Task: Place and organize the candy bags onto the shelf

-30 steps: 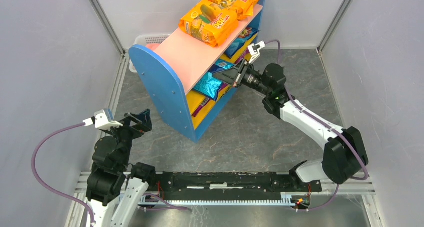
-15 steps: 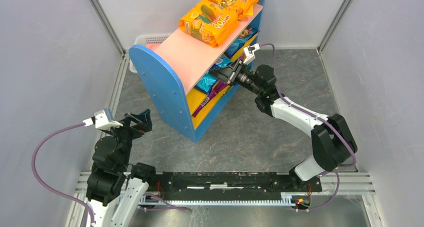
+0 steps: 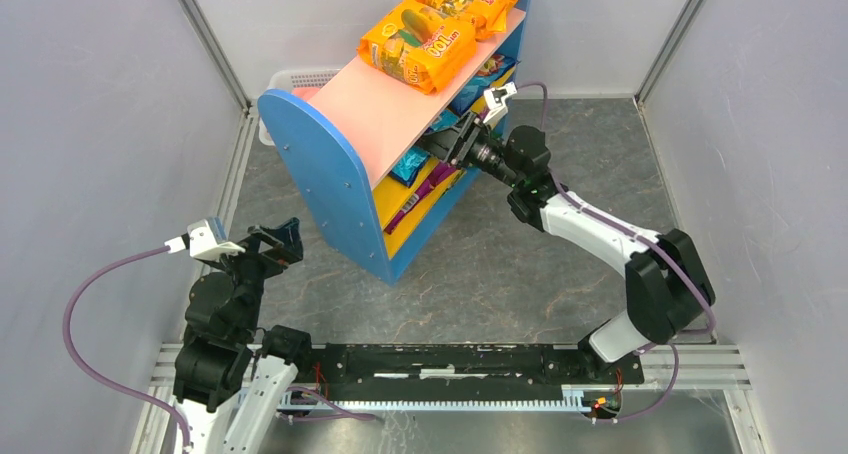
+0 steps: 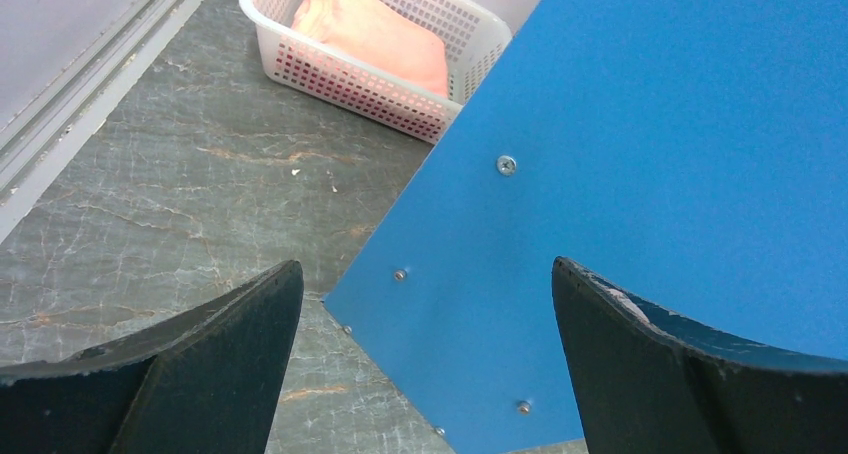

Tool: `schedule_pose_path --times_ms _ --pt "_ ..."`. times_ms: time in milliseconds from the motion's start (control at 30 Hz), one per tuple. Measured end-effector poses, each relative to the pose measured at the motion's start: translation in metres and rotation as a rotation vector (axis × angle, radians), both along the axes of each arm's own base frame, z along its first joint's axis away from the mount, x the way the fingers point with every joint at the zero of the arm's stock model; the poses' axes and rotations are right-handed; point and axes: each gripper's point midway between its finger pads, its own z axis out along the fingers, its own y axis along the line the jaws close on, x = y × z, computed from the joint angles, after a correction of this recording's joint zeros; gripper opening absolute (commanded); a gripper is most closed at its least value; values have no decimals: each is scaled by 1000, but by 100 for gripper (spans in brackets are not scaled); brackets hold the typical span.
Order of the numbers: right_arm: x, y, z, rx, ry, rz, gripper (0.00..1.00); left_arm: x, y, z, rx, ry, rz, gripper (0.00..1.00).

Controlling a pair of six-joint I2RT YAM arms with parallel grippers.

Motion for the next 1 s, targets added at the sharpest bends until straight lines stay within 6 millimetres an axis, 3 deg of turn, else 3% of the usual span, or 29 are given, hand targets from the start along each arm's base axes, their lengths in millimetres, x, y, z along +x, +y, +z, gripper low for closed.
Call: schedule_pose_path --times_ms 133,267,367,567,700,800,1000 --pt "-10 -9 3 -79 -34 -14 82 1 2 -1 1 4 11 100" --pt "-23 -21 0 -181 -58 -25 90 3 4 -2 3 14 24 100" --pt "-33 -32 -2 -238 -82 -31 92 4 5 -4 5 22 34 100" --pt "-62 -61 -37 -411 -78 -25 98 7 7 -7 9 41 47 100" --pt "-83 -93 -50 -564 -112 -61 98 2 7 -2 9 43 42 100" --pt "-102 -125 -39 -651 -182 -127 98 -14 2 38 -16 -47 -7 100" --pt "-141 -191 -5 -771 -316 -286 98 -73 -3 182 -59 -412 -102 100"
